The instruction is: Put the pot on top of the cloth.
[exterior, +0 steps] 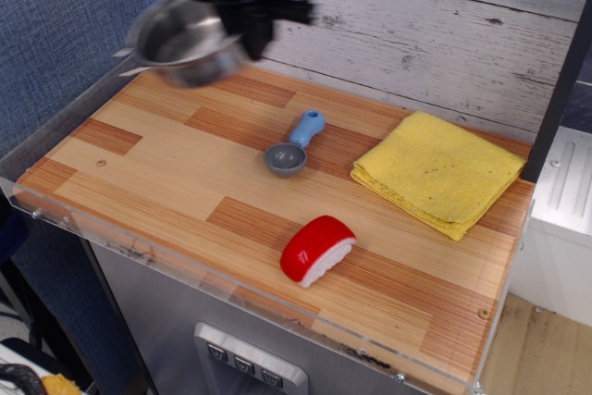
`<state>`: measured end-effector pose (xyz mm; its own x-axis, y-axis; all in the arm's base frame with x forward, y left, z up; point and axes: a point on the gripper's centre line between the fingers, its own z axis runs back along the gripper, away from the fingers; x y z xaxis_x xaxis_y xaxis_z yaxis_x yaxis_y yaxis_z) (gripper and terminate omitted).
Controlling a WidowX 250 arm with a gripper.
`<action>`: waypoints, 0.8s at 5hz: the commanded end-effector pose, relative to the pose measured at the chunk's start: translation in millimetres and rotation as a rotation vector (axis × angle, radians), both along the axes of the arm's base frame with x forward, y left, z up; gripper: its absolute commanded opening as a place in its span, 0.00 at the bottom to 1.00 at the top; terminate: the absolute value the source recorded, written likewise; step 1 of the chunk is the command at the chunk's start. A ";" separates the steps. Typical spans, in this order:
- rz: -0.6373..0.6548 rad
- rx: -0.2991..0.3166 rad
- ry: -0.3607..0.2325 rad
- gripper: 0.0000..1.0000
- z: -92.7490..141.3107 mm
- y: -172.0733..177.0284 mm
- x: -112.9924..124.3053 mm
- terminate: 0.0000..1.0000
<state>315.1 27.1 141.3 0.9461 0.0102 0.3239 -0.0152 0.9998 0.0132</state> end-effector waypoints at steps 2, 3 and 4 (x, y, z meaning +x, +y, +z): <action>-0.087 -0.065 -0.024 0.00 -3.1 -103.3 36.1 0.00; -0.099 -0.088 0.024 0.00 -26.6 -128.1 44.4 0.00; -0.101 -0.072 0.039 0.00 -46.3 -140.0 48.2 0.00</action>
<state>360.9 -109.3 71.6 0.9715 -0.0604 0.2290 0.0733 0.9961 -0.0484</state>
